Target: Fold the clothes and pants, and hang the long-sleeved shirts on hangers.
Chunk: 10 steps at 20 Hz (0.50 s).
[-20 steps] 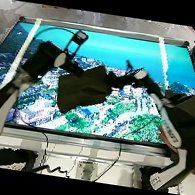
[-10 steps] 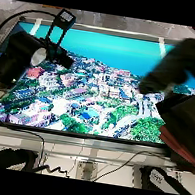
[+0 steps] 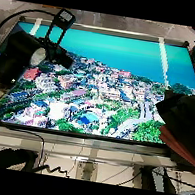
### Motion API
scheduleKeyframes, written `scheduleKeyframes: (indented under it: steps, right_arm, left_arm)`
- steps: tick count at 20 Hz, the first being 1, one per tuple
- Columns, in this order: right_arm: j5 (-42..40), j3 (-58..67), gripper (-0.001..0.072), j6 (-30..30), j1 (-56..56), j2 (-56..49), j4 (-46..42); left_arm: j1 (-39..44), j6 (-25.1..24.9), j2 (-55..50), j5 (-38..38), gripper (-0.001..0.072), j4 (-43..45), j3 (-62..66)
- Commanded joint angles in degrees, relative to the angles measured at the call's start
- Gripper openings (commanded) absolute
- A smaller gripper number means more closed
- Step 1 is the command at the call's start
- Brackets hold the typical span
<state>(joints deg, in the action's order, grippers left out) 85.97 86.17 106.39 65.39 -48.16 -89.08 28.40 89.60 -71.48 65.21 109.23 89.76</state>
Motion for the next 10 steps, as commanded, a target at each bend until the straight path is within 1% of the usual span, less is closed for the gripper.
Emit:
scheduleKeyframes:
  steps: [1, 2, 4, 5, 6, 8, 9, 10]
  right_arm:
    - [6.08, -0.37, 0.0712, 0.37, 9.66, -0.33, -4.39]
    - [5.86, -0.44, 0.0677, 0.04, 10.25, -0.83, -4.37]
    - [5.38, -0.52, 0.0673, 0.02, 10.27, -2.10, -2.80]
    - [5.16, -0.57, 0.0572, -0.63, 10.27, -2.91, -0.44]
    - [4.83, -0.57, 0.0356, -1.49, 9.84, -3.82, 2.58]
    - [2.84, -0.59, 0.0047, -2.36, 6.36, -5.29, 5.95]
    - [1.01, -0.59, 0.0031, -2.86, 3.63, -5.77, 6.75]
    - [-0.98, -0.57, 0.0031, -4.44, 0.24, -6.16, 7.02]
  left_arm:
    - [-0.04, 0.00, 0.04, -0.02, 0.0023, 0.00, -0.02]
    - [-0.04, 0.00, 0.04, 0.00, 0.0023, 0.02, -0.02]
    - [-0.04, 0.00, 0.04, 0.00, 0.0022, 0.02, -0.02]
    - [-0.04, 0.00, 0.04, 0.00, 0.0023, 0.00, -0.02]
    - [-0.04, 0.02, 0.04, -0.02, 0.0023, 0.00, -0.02]
    - [-0.04, 0.00, 0.04, 0.00, 0.0023, 0.02, -0.02]
    - [-0.04, 0.00, 0.04, -0.02, 0.0023, 0.02, -0.02]
    - [-0.04, 0.00, 0.04, 0.00, 0.0022, 0.00, -0.02]
